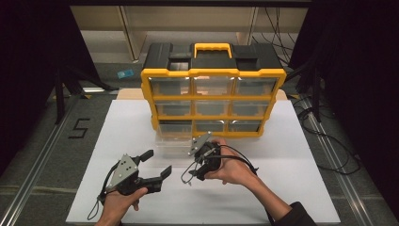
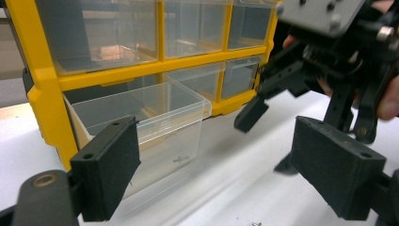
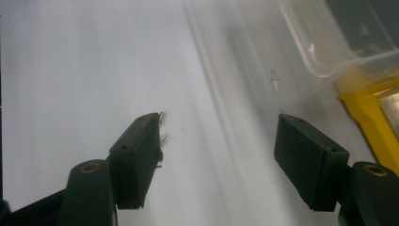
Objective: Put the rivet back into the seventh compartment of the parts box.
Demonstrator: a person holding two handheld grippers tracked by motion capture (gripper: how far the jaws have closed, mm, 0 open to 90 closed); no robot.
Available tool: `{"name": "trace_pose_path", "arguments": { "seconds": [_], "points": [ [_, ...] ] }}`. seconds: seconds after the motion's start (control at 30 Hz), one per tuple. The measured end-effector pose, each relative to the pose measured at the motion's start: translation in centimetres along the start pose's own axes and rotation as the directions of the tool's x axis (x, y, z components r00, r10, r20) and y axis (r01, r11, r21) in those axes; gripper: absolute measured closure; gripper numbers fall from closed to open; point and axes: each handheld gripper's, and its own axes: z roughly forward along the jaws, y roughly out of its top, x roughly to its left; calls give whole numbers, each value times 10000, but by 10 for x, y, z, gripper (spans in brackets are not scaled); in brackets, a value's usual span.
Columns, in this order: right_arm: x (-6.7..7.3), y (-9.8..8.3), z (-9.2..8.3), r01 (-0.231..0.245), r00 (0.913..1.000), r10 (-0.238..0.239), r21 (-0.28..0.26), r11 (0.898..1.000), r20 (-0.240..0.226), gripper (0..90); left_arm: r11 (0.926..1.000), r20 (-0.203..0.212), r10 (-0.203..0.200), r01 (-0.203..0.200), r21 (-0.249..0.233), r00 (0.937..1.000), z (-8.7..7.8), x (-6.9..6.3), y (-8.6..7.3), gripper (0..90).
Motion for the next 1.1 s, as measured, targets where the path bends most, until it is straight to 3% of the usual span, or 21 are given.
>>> {"name": "trace_pose_path", "arguments": {
  "seconds": [0.2, 0.27, 0.53, 0.7, 0.73, 0.8, 0.83, 0.87, 1.1],
  "points": [
    [9, -1, 17, 40, 9988, -10, 599, 9982, -489, 372, 10000, -21, 23, -23, -7, 10000, 0, 0, 0, 160],
    [13, -2, 26, 272, 9971, -211, 826, 9962, -737, 401, 10000, -27, 46, -46, 8, 10000, -1, 0, 0, 160],
    [18, -3, 44, 248, 9925, -99, 1211, 9923, -1219, 519, 10000, -9, 44, -44, 2, 10000, 0, 0, 0, 160],
    [19, -5, 50, 257, 9917, -83, 1344, 9906, -1286, 591, 10000, -19, 36, -36, -11, 10000, -1, 0, 0, 160],
    [17, -5, 51, 532, 9919, -362, 1397, 9888, -1220, 615, 10000, -9, 50, -50, -4, 10000, -1, 0, 0, 160],
    [21, -6, 55, 343, 9891, -129, 1438, 9890, -1470, 680, 10000, 7, 39, -39, -18, 10000, -1, 0, 1, 160],
    [20, -8, 57, 656, 9903, -443, 1628, 9845, -1314, 695, 10000, 18, 74, -74, -19, 10000, -1, 0, 1, 160],
    [19, -8, 56, 775, 9876, -545, 1554, 9848, -1473, 800, 10000, 20, 74, -74, -17, 10000, -1, 0, 1, 160],
    [22, -8, 56, 759, 9888, -515, 1749, 9817, -1400, 826, 10000, 29, 59, -59, -24, 10000, -1, 0, 1, 160]
  ]
}}
